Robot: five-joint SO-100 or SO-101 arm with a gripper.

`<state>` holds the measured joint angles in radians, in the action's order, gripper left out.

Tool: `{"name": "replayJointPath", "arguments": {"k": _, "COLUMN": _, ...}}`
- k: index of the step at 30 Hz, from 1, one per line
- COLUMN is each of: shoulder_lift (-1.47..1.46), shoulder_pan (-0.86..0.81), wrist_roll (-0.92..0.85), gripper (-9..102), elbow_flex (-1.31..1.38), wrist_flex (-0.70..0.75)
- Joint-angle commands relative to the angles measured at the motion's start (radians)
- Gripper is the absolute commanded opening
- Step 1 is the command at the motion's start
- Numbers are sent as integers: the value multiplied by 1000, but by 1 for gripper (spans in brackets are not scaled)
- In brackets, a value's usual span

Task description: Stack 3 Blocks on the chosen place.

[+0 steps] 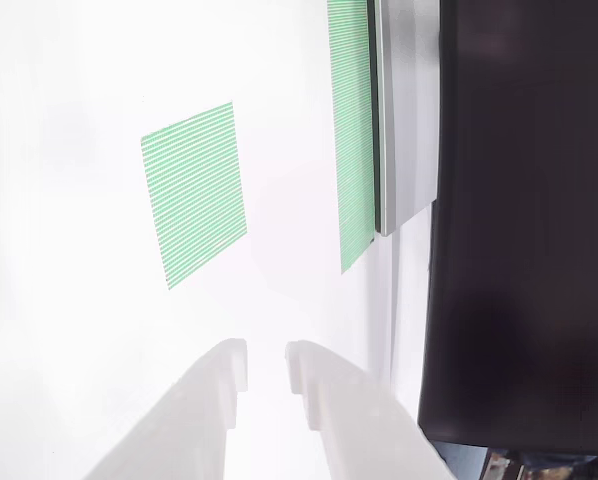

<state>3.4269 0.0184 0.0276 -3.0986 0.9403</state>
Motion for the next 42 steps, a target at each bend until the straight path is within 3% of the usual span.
{"name": "replayJointPath", "arguments": {"k": 1, "shoulder_lift": 9, "shoulder_pan": 23, "wrist_roll": -6, "gripper": 0, "elbow_flex": -17, "wrist_flex": -20}}
{"name": "replayJointPath", "arguments": {"k": 8, "shoulder_lift": -11, "shoulder_pan": 74, "wrist_roll": -6, "gripper": 5, "elbow_flex": -3, "wrist_flex": -52}}
{"name": "replayJointPath", "arguments": {"k": 13, "shoulder_lift": -195, "shoulder_pan": 91, "wrist_roll": -11, "gripper": 7, "elbow_flex": 92, "wrist_flex": -141}}
{"name": "replayJointPath", "arguments": {"k": 17, "shoulder_lift": -348, "shoulder_pan": 91, "wrist_roll": -78, "gripper": 8, "elbow_flex": 164, "wrist_flex": -218}}
{"name": "replayJointPath", "arguments": {"k": 23, "shoulder_lift": -499, "shoulder_pan": 97, "wrist_roll": -247, "gripper": 9, "elbow_flex": 354, "wrist_flex": -210}}
{"name": "replayJointPath", "arguments": {"k": 35, "shoulder_lift": -885, "shoulder_pan": 204, "wrist_roll": -535, "gripper": 13, "elbow_flex": 861, "wrist_flex": 141}}
{"name": "replayJointPath", "arguments": {"k": 42, "shoulder_lift": -1181, "shoulder_pan": 390, "wrist_roll": -534, "gripper": 18, "elbow_flex": 1210, "wrist_flex": 436}}
